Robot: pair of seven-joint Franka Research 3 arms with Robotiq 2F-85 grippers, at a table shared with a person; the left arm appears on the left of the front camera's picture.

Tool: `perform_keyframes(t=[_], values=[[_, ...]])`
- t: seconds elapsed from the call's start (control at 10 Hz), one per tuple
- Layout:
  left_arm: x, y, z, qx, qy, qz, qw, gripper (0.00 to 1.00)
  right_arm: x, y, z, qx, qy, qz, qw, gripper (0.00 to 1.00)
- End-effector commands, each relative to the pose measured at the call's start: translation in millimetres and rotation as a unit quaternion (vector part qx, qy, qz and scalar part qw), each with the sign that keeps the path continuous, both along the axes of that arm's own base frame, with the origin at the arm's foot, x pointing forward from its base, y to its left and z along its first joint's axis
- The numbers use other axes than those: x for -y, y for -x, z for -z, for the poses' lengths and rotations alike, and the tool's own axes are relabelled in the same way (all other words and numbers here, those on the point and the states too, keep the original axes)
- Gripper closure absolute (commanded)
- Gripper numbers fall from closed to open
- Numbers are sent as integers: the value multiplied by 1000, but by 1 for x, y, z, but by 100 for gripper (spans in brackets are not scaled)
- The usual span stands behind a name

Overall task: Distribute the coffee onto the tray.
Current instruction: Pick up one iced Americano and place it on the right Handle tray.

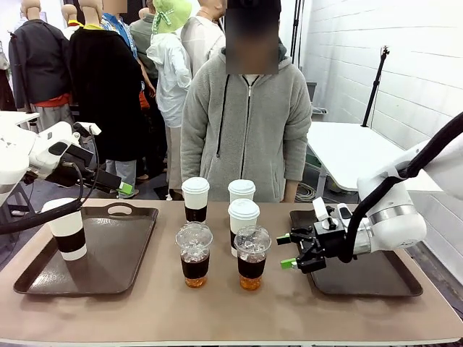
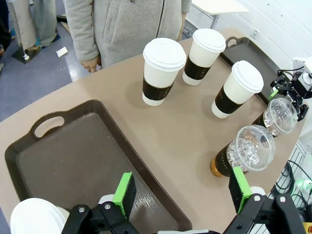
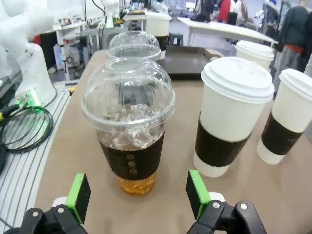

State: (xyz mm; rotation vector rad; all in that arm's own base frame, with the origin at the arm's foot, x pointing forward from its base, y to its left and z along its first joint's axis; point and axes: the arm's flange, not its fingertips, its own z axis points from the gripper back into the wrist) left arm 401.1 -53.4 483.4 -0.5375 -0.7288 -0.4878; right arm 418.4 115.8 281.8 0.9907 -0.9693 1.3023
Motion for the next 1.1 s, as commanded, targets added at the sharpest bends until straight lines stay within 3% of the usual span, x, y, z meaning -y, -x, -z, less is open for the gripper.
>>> perform_keyframes(t=[0.0,1.0], values=[[-2,-4,5,7,7,10,1000,0,-13,-6,11,12,-20,-8,1000,0],[-2,-4,5,7,7,10,1000,0,-37,-15,25,-9,-45,-46,998,0]])
